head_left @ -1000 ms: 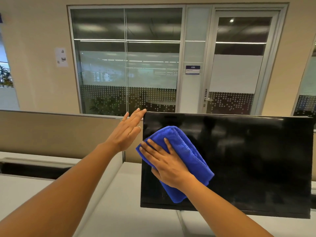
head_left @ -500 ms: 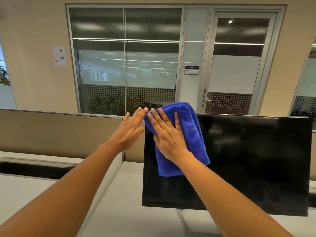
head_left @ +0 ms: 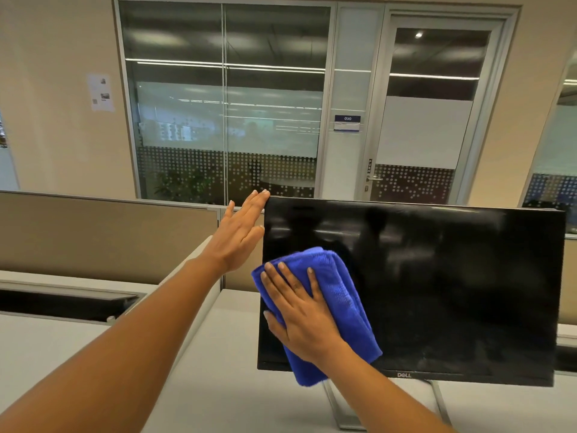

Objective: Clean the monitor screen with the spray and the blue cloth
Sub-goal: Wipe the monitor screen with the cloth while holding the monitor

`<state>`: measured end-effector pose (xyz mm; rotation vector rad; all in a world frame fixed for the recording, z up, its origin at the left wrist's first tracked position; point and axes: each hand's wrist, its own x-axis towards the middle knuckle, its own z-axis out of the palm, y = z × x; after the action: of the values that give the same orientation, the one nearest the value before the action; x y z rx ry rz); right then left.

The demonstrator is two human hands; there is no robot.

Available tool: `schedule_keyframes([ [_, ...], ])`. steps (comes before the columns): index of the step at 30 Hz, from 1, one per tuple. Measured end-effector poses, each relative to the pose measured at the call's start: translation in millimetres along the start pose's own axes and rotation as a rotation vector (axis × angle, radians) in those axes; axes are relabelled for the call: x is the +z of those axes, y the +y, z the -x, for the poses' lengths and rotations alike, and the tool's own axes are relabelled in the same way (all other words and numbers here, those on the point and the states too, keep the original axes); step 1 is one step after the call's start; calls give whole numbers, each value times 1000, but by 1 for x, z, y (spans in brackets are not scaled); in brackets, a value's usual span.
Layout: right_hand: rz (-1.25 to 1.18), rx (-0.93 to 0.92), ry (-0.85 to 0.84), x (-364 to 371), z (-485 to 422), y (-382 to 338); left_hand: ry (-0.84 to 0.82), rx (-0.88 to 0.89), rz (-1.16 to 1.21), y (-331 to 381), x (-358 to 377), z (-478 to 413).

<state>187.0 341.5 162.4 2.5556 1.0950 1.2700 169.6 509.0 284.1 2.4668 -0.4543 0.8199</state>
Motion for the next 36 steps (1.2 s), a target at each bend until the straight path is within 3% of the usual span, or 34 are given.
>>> schedule_keyframes([
  [4, 14, 51, -5, -2, 7, -10, -6, 3, -3, 0, -3, 0],
  [11, 211, -148, 3, -11, -6, 17, 3, 1, 4, 0, -4, -1],
  [19, 98, 190, 167, -27, -60, 20, 2, 6, 24, -2, -3, -2],
  [24, 19, 302, 191, -38, -83, 17, 16, 3, 25, -3, -1, -2],
  [36, -17, 119, 1, 10, -2, -21, 101, -33, -135, 1, 23, -1],
])
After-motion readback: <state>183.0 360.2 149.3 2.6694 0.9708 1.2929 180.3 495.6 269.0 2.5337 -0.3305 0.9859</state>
